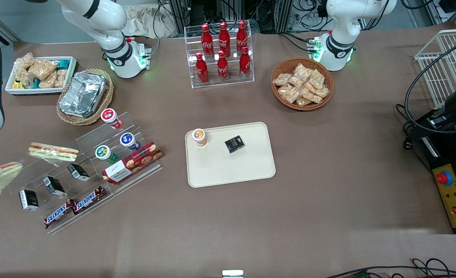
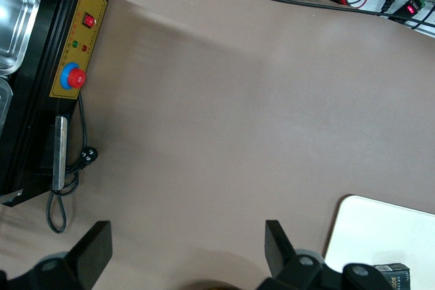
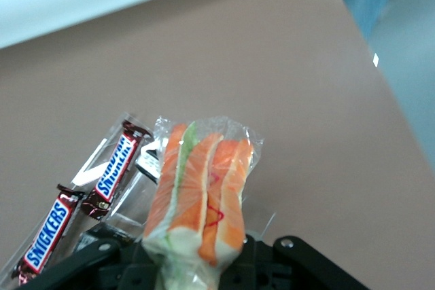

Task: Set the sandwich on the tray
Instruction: 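Lift the sandwich and carry it toward the cream tray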

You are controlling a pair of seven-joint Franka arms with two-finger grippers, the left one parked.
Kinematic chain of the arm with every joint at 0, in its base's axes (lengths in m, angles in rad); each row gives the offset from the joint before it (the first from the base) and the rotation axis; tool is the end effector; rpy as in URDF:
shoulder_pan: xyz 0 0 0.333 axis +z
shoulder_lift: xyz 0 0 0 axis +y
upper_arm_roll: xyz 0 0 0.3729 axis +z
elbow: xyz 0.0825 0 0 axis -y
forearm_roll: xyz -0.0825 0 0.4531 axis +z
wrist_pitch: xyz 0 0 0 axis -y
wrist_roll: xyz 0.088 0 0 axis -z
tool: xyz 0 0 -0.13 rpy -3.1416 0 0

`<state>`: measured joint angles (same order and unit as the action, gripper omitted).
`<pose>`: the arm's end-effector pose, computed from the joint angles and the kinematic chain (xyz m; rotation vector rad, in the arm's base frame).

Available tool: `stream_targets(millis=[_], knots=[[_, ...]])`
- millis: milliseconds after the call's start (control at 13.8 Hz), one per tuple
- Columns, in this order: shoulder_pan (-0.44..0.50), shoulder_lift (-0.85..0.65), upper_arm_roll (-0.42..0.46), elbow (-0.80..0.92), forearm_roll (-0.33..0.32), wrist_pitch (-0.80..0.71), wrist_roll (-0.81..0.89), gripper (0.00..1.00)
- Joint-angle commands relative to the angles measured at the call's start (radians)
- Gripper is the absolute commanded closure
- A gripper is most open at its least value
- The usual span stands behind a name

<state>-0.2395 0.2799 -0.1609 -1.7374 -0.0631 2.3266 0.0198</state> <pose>0.6933 -0.2850 0.4529 2.9076 -0.5456 0.4305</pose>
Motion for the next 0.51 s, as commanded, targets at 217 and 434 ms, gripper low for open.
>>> stream_targets(millis=[217,434], knots=[[-0.003,-0.096,0.121,0.024,-0.024,-0.003,-0.337,0.93],[-0.003,-0.122,0.254,0.024,-0.026,-0.024,-0.455,0.93]])
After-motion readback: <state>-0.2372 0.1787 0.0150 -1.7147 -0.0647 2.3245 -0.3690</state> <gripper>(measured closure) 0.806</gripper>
